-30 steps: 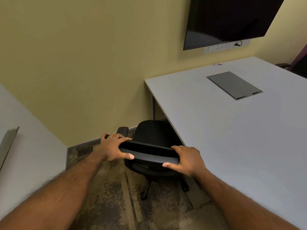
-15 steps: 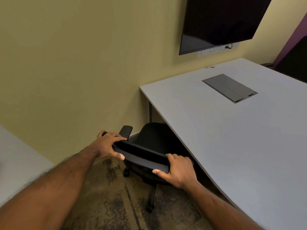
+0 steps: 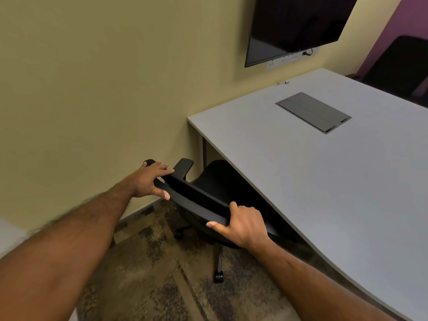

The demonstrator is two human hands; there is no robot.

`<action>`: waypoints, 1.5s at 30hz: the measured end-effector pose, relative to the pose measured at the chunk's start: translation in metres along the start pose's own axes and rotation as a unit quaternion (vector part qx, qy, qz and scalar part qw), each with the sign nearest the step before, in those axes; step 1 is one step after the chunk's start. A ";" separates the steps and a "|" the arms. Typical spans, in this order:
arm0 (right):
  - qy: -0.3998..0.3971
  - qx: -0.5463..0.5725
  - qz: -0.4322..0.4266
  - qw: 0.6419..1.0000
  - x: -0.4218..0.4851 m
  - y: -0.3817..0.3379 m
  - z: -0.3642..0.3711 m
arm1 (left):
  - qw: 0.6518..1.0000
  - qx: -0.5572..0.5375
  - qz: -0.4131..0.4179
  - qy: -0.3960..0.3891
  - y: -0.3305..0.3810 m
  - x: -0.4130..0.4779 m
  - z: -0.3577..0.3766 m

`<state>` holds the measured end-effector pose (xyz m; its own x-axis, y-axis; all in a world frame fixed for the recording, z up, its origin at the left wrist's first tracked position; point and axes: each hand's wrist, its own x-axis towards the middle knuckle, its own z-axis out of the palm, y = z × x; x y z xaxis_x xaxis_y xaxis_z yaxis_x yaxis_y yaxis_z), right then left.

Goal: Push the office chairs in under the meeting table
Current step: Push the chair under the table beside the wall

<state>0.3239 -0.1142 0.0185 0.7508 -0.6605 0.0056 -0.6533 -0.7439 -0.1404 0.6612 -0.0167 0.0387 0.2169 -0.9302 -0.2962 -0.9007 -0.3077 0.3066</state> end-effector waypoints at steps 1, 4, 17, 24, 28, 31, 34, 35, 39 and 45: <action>-0.004 -0.003 0.000 1.000 0.005 -0.009 0.000 | 1.000 -0.008 -0.004 0.004 -0.006 0.002 -0.005; -0.016 -0.003 0.007 1.000 0.024 -0.035 0.000 | 0.999 -0.033 -0.030 0.009 -0.027 0.011 -0.021; -0.049 0.030 0.043 0.997 0.087 -0.082 0.008 | 0.996 -0.027 -0.045 -0.077 -0.069 0.080 -0.078; -0.073 0.051 0.062 0.994 0.116 -0.102 0.006 | 0.994 0.013 -0.026 -0.107 -0.091 0.117 -0.102; -0.093 0.074 0.068 0.991 0.135 -0.113 0.004 | 0.994 0.018 -0.008 -0.110 -0.101 0.134 -0.111; -0.096 0.077 0.077 0.989 0.149 -0.119 0.003 | 0.995 0.021 0.010 -0.100 -0.107 0.145 -0.117; -0.113 0.104 0.087 0.984 0.166 -0.123 0.006 | 0.996 0.020 0.018 -0.084 -0.113 0.156 -0.121; -0.117 0.119 0.092 0.982 0.171 -0.123 0.007 | 0.997 0.018 0.019 -0.077 -0.115 0.160 -0.121; -0.090 0.120 0.101 0.983 0.187 -0.118 0.011 | 0.997 0.025 0.022 -0.066 -0.116 0.175 -0.123; -0.028 0.083 0.105 0.991 0.188 -0.090 0.017 | 0.994 0.055 0.021 -0.089 -0.100 0.202 -0.120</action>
<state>0.5258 -0.1700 0.0159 0.6079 -0.7883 -0.0949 -0.7739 -0.5615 -0.2930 0.8405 -0.1975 0.0572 0.1172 -0.8888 -0.4430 -0.9452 -0.2367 0.2249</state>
